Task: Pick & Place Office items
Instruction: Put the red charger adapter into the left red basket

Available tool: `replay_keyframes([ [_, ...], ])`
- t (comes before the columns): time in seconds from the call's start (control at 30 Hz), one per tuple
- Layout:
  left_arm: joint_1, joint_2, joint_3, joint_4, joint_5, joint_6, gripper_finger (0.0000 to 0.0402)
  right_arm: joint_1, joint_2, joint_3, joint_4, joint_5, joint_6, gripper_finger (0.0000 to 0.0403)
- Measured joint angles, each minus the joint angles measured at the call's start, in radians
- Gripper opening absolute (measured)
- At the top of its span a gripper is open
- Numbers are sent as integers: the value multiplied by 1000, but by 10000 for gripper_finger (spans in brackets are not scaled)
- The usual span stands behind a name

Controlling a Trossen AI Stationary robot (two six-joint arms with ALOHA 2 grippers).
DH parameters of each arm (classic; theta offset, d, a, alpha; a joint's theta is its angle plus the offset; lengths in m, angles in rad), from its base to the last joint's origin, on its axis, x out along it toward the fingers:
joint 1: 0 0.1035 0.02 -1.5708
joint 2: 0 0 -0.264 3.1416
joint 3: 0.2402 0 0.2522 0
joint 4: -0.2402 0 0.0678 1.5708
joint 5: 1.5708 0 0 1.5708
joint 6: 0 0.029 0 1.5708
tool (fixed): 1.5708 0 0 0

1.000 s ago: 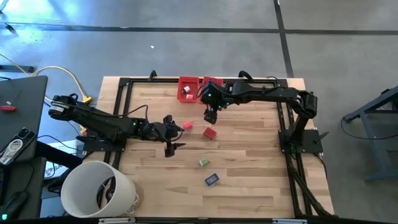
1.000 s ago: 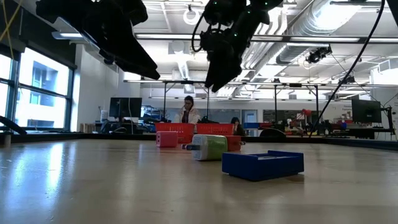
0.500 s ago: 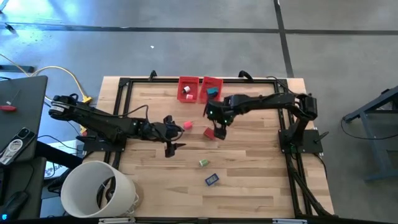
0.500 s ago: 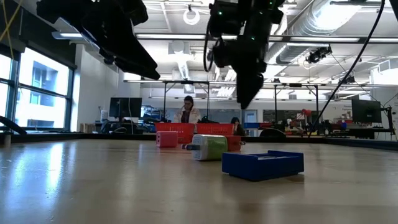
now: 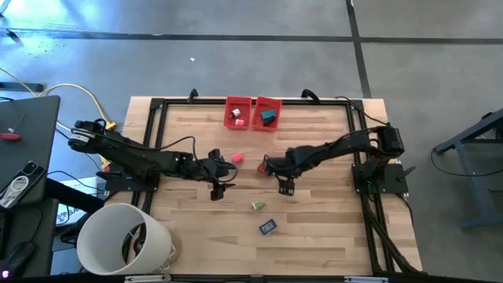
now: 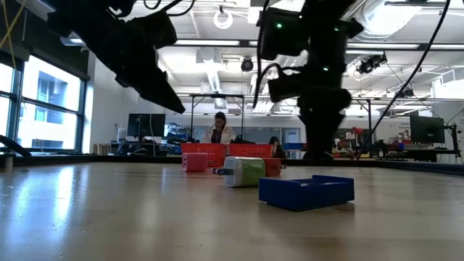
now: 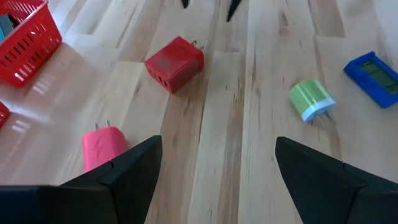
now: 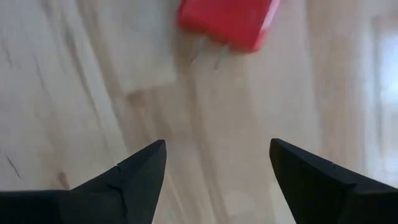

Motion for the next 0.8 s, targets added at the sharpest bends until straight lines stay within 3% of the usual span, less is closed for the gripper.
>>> replay_keyframes([
  [0.4,0,5,0,0,-4,-5,303,145,-31,-169,226,252,47,276],
  [0.8,0,5,0,47,0,-9,303,193,-246,-419,503,241,111,277],
])
